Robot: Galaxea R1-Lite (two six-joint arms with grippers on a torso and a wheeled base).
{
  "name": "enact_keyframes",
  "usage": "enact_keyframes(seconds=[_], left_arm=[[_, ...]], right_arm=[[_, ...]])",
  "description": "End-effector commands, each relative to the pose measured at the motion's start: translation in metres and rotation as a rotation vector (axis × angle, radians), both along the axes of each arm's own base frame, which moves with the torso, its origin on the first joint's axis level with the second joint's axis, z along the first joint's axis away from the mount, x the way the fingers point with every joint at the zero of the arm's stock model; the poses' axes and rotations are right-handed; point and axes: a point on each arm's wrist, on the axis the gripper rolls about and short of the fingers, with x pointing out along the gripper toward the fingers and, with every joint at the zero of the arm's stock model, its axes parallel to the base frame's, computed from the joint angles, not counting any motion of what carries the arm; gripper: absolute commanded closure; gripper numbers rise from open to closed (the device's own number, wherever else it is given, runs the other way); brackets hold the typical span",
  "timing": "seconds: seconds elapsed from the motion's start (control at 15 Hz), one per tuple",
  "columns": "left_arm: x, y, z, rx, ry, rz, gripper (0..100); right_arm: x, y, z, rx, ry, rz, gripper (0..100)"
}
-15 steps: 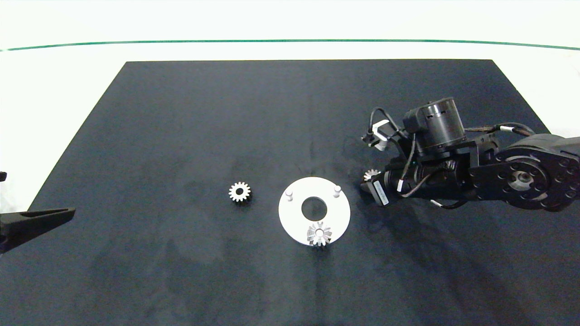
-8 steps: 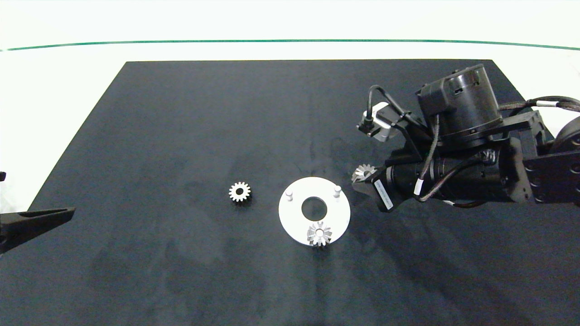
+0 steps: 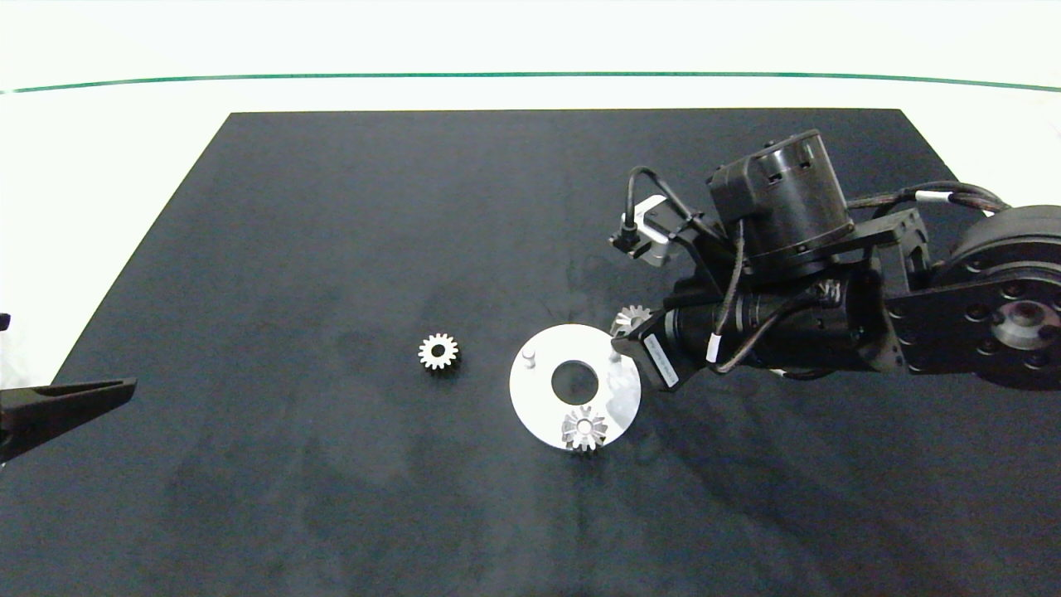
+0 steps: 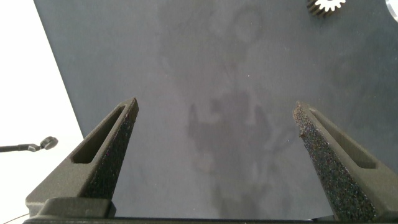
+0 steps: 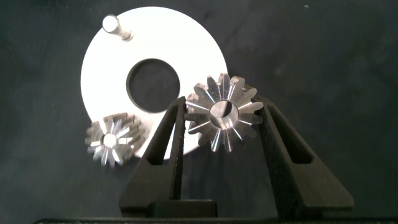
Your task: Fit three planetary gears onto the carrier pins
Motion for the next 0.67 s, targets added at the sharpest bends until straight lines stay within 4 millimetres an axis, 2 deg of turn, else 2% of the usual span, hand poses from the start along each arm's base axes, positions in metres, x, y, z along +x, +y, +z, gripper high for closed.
enact_keyframes(seconds=[0.07, 0.67], left_arm=[[0.0001, -0.0001, -0.0008, 0.002, 0.005, -0.002, 0], [0.0005, -0.0002, -0.0011, 0.002, 0.008, -0.002, 0]], right_arm=[[0.0096, 0.0075, -0.0116, -0.012, 0.014, -0.003, 66], [0.0133, 0.0099, -0.0189, -0.021, 0.032, -0.006, 66]])
